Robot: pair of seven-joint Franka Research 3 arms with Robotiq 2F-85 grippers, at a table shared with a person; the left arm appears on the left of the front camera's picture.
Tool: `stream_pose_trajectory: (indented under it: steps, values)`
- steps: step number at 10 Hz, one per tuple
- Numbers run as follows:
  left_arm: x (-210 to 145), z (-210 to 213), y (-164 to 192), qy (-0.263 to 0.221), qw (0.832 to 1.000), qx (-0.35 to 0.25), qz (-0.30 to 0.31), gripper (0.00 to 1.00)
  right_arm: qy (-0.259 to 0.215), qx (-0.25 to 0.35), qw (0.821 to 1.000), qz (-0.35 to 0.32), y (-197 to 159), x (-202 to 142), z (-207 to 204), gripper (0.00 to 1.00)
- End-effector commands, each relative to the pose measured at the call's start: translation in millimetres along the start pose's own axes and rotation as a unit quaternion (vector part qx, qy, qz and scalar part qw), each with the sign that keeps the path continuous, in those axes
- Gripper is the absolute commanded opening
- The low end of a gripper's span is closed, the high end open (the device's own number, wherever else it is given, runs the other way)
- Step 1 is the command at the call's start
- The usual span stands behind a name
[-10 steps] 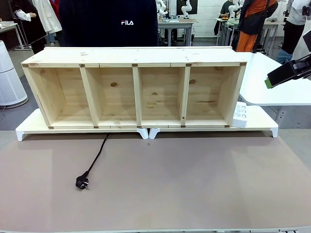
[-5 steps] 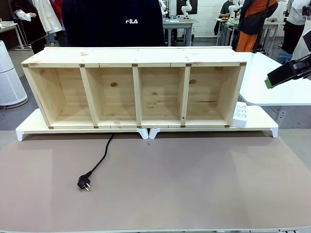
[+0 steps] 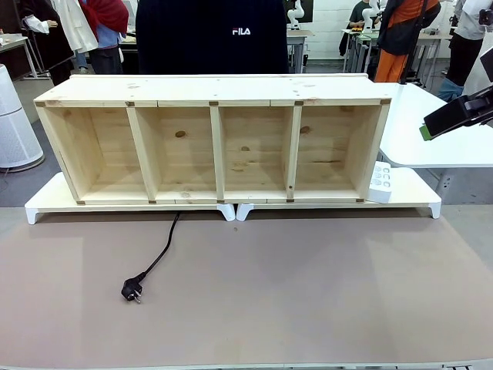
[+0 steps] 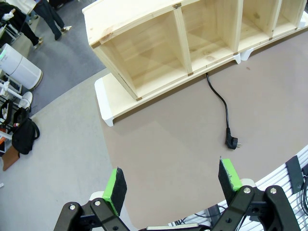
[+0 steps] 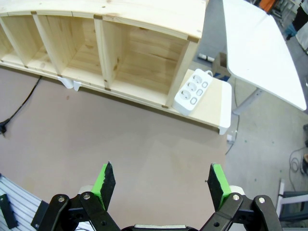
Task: Perform cable management.
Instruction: When the cord part of the Power Cable appears at the lower middle area of the table and stops, grasp the cord part of the Power Cable.
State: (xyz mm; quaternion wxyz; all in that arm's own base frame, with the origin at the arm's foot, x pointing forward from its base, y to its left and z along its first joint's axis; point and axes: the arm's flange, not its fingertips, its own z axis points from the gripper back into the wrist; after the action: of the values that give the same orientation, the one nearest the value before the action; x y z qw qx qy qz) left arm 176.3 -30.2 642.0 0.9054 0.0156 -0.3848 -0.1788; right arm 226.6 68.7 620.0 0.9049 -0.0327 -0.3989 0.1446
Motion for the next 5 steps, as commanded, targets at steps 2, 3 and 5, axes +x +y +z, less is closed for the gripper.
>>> stream_pose_trajectory:
  steps: [2,3,5]
  values:
    - [-0.1,-0.4,-0.8,0.001,1.0,-0.001,-0.003,1.0,-0.002,-0.001,1.0,0.0,0.6,0.6,0.3,1.0]
    - [-0.1,-0.4,-0.8,0.001,1.0,-0.001,-0.003,1.0,-0.002,-0.001,1.0,0.0,0.6,0.6,0.3,1.0]
    - [-0.1,-0.4,-0.8,0.001,1.0,-0.001,-0.003,1.0,-0.002,-0.001,1.0,0.0,0.6,0.6,0.3,1.0]
